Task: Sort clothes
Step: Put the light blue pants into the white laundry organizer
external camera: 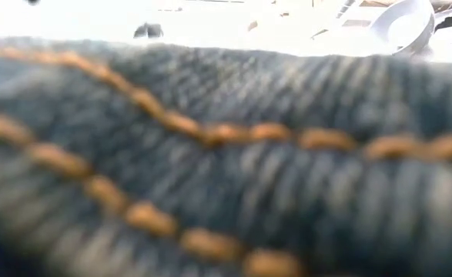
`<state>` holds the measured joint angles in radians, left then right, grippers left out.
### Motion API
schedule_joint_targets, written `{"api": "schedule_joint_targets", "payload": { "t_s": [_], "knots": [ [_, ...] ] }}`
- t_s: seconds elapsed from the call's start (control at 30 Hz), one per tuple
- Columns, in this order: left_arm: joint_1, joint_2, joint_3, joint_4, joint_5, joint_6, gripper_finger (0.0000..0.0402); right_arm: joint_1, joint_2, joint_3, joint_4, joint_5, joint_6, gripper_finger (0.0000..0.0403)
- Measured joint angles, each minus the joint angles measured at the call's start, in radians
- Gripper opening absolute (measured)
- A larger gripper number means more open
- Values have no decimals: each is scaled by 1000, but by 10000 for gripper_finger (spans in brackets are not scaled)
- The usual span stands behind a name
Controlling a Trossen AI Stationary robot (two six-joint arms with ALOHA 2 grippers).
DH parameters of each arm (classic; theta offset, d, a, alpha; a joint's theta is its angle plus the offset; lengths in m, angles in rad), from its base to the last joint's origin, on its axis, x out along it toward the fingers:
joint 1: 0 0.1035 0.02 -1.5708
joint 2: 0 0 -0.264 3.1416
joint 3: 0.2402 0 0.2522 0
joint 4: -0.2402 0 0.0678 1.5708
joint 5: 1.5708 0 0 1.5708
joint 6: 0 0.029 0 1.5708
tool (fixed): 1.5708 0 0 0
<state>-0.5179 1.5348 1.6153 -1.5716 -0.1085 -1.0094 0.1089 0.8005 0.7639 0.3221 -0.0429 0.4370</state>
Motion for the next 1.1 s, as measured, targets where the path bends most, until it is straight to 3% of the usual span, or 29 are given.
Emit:
{"api": "schedule_joint_targets", "payload": {
  "t_s": [0.2,0.37,0.77,1.1],
  "knots": [
    [-58,-142,46,4,-93,-173,31,0,0,0,0,0,-2,56],
    [-98,-257,73,93,-217,-204,31,0,0,0,0,0,-3,56],
    [-107,-496,74,419,-424,67,31,0,0,0,-2,0,-3,56],
    [-107,-614,74,655,-625,363,31,0,0,0,-19,0,-2,56]
  ]
}}
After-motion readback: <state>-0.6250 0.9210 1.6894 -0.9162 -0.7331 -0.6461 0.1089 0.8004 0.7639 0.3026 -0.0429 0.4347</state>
